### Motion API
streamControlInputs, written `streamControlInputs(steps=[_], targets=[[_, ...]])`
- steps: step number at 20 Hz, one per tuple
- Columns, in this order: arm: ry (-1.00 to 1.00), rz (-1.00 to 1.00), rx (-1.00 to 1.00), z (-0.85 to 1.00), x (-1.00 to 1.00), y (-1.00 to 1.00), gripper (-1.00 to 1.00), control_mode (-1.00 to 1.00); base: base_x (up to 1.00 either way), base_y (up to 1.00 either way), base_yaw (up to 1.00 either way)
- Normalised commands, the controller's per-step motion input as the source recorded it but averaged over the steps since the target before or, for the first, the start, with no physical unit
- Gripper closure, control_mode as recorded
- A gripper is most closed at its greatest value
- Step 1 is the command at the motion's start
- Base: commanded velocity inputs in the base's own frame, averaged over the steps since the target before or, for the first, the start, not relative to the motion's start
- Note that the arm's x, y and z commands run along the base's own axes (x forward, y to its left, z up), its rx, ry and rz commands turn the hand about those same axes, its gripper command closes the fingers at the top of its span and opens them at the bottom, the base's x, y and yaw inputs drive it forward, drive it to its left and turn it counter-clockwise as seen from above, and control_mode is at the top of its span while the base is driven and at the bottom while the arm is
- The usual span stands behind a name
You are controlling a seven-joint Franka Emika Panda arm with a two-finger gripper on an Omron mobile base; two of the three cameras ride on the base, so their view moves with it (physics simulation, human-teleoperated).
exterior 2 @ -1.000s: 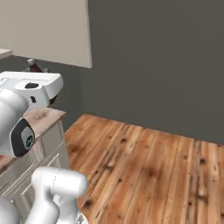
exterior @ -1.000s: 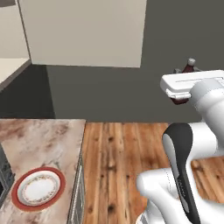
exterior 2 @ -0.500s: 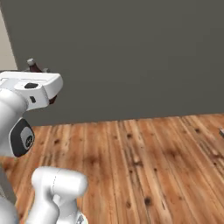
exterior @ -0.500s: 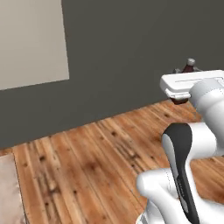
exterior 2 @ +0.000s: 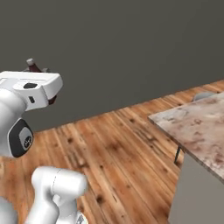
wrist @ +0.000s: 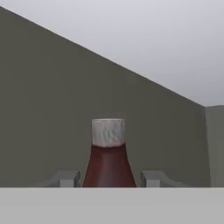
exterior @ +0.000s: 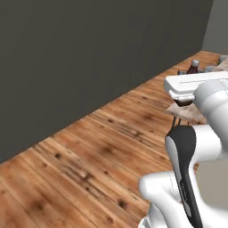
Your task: Move the hot dog bun to the plate on the dining table and place the condiment next to that plate. Then navigate to the fridge and take the sausage and place it on the plate as well.
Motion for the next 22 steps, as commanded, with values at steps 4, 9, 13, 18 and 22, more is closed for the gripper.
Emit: streamControlInputs(steps=[4, 9, 13, 18, 22], targets=[[0.0, 0.0, 0.0, 0.0, 0.0, 0.0, 1.0, 1.0, 1.0, -0.03, -0.48], [0.0, 0.0, 0.0, 0.0, 0.0, 0.0, 1.0, 1.0, 1.0, 0.49, -0.5], [0.0, 0.0, 0.0, 0.0, 0.0, 0.0, 1.0, 1.0, 1.0, 0.87, -0.5], [0.0, 0.0, 0.0, 0.0, 0.0, 0.0, 1.0, 1.0, 1.0, 0.91, -0.47], [0.0, 0.0, 0.0, 0.0, 0.0, 0.0, 1.0, 1.0, 1.0, 0.87, -0.49]])
